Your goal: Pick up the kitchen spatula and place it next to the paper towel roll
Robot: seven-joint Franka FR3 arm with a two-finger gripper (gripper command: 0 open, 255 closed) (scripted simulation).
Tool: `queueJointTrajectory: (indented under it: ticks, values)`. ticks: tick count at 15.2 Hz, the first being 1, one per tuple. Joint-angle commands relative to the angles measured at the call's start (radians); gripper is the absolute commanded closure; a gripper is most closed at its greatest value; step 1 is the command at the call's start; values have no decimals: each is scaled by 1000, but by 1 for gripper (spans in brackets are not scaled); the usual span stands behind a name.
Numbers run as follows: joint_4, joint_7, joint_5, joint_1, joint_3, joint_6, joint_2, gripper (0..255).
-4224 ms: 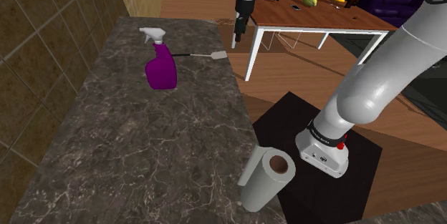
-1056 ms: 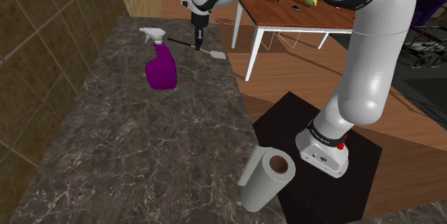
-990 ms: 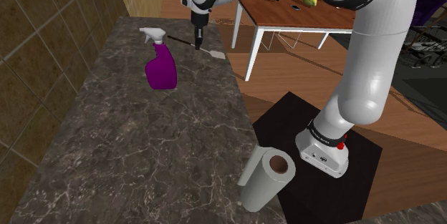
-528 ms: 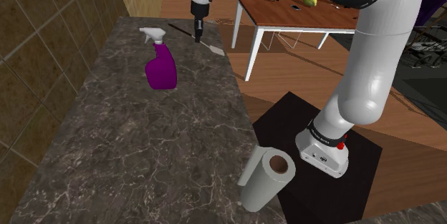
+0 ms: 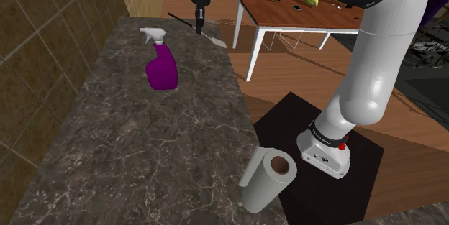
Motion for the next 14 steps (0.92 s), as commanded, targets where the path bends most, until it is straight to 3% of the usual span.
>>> queueJointTrajectory:
  ticks: [1, 14]
  values:
    - [19, 1, -1, -1, -1, -24, -4, 255]
    - [191, 9, -4, -3, -2, -198, -7, 255]
